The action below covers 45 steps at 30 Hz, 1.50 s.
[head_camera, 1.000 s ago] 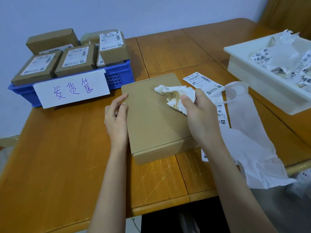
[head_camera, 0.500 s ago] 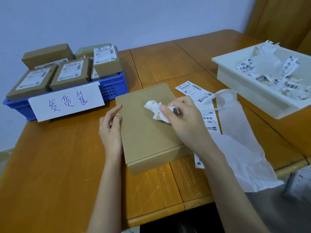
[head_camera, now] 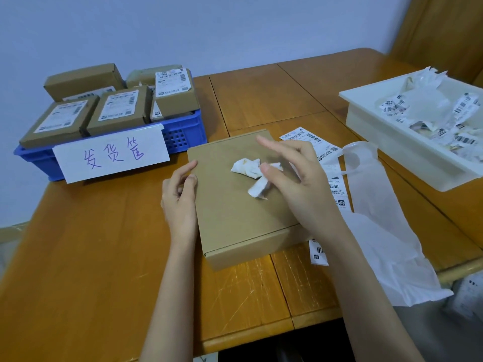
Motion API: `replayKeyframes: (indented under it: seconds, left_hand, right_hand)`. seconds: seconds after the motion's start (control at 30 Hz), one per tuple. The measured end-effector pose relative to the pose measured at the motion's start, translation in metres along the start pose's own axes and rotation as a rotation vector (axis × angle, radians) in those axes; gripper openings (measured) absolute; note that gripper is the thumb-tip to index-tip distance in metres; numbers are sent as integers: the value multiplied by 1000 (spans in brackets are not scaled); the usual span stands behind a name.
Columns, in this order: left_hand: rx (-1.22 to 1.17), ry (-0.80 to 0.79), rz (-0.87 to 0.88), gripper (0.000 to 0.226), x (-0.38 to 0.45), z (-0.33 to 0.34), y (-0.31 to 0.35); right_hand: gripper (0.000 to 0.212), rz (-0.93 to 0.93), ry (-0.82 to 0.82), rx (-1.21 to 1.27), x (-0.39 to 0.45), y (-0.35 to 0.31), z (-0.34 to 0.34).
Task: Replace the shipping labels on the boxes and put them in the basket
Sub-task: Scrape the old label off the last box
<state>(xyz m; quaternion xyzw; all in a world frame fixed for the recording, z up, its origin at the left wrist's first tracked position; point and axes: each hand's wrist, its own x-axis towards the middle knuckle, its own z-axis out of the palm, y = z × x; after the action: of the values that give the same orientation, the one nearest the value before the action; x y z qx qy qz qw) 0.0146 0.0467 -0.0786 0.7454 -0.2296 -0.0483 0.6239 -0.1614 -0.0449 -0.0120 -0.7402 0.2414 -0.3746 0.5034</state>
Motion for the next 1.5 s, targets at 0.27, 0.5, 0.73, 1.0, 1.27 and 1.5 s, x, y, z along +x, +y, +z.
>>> replayKeyframes:
  seconds: [0.27,0.5,0.73,1.0,1.27,1.5]
  left_hand:
    - [-21,0,4,29,-1,0,1]
    - [-19,0,0,30,0,1,1]
    - [-10,-1,-4,30,0,1,-1]
    - [-16,-1,-24,30,-1,1,0]
    - [-17,-9,-11,30,-1,1,0]
    - [-10,-6,-2,30,0,1,0]
  right_hand:
    - [30,314,4,-114,46,10,3]
    - [17,249,-142,-429,65,22,7]
    - [11,206,-85,-421,58,24,10]
    - [22,298,-107,-93,42,17,-5]
    - [35,487,-17,-76,53,13,2]
    - [15,169,69,-533,38,2,28]
